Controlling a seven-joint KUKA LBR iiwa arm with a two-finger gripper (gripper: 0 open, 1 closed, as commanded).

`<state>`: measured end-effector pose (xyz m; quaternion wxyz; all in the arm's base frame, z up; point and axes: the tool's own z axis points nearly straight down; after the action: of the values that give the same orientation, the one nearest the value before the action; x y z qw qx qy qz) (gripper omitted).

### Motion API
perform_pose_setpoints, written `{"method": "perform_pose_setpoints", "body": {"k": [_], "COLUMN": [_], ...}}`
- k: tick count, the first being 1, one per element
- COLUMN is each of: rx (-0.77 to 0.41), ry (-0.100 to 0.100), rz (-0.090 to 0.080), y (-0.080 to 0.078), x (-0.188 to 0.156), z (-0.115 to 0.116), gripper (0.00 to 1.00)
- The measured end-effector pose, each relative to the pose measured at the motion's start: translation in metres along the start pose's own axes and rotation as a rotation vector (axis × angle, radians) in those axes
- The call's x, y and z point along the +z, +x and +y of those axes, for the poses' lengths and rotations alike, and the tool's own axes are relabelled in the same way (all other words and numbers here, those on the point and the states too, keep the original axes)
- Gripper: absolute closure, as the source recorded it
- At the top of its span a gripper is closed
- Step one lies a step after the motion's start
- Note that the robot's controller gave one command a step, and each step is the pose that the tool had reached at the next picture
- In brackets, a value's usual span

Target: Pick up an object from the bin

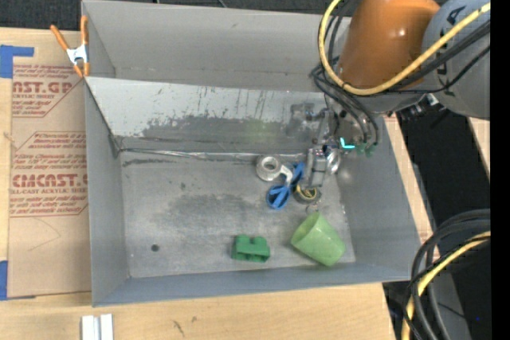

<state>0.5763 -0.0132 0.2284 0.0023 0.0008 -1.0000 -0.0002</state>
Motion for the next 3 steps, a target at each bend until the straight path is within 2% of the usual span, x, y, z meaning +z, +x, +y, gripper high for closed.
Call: {"method": "perform_pose_setpoints", "body": {"k": [1,2,3], "rx": [-0.024,-0.081,-0.076], "ry": [-0.003,-0.002,0.001], "rz": [0.005,0.011,-0.009], "y": [0.037,-0.016,-0.019], "x": [0.148,0.150,0.147], "z": [-0.035,0.000,-0.002], "gripper": [0.00,0.00,1.00]}}
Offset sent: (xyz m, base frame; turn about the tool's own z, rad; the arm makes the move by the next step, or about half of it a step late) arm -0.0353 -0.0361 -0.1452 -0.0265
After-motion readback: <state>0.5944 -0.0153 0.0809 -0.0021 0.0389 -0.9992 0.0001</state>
